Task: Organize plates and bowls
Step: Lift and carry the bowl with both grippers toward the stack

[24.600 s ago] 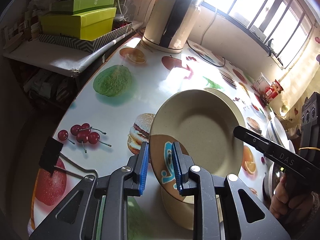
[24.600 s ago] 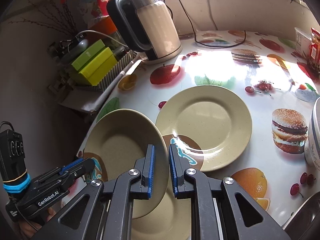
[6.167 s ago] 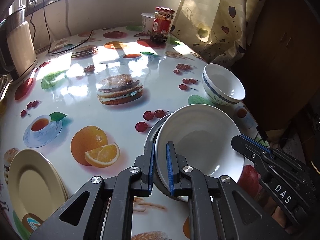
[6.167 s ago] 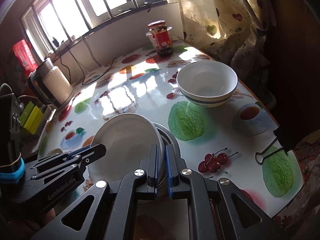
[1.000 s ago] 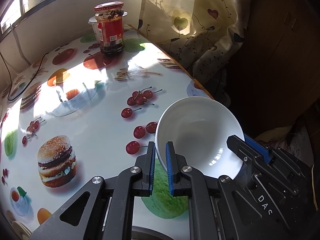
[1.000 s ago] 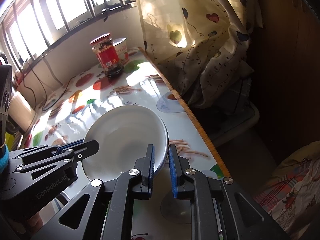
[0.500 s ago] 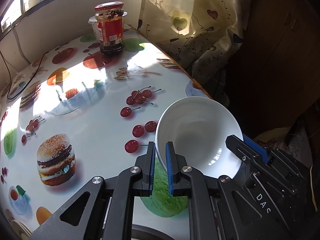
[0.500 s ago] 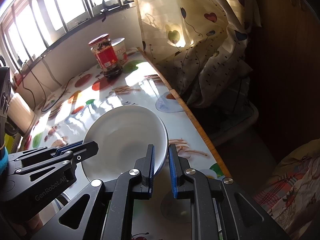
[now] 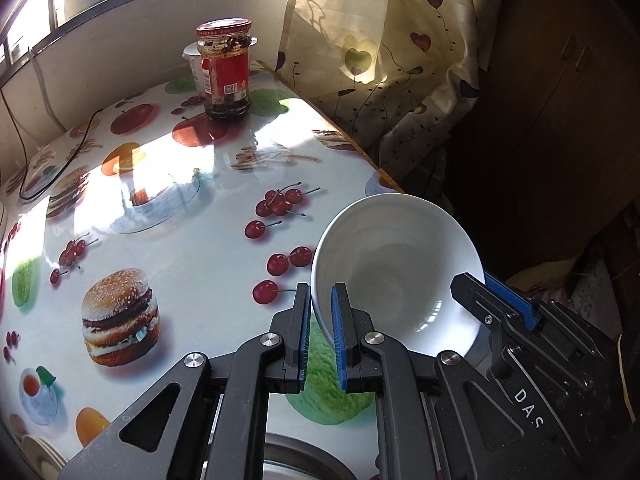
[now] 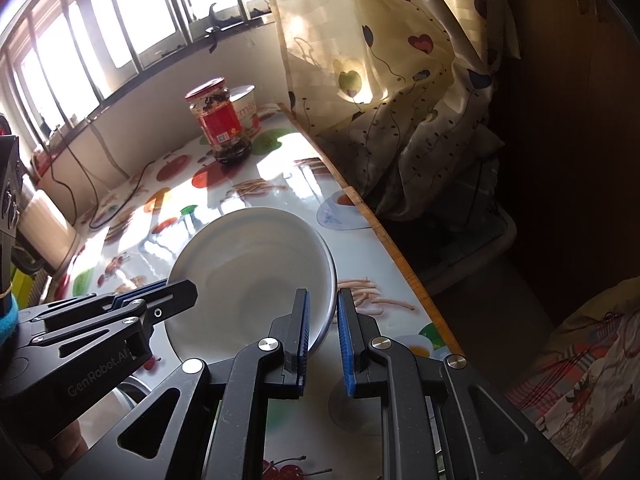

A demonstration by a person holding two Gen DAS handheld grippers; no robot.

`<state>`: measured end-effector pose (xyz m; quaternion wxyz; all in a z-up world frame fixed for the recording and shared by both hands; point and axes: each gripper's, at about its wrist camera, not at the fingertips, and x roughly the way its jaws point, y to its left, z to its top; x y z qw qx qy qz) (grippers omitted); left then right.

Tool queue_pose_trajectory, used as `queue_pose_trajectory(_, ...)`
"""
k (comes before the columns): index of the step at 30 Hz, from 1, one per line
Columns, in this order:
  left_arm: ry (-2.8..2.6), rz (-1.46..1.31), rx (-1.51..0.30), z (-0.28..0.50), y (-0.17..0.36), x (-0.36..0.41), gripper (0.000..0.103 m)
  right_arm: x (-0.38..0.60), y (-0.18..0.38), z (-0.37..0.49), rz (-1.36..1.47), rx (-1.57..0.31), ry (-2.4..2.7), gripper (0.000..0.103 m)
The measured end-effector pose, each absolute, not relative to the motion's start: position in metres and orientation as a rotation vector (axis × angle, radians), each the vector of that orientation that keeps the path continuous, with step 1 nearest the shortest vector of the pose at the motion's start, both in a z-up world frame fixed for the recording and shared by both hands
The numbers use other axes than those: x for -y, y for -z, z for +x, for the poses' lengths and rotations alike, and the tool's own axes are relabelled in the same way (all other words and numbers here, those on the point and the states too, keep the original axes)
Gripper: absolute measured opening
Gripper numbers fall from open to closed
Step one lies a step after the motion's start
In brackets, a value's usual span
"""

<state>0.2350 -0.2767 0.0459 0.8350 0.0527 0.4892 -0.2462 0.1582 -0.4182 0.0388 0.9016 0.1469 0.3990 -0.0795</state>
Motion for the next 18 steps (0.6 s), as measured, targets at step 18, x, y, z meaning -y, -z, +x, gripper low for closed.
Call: queue_pose_trajectory(18, 0.533, 0.064, -0.977, 0.210, -0.069, 0.248, 0.011, 0.393, -0.073, 0.128, 0.284, -0.755, 0.144, 0.014)
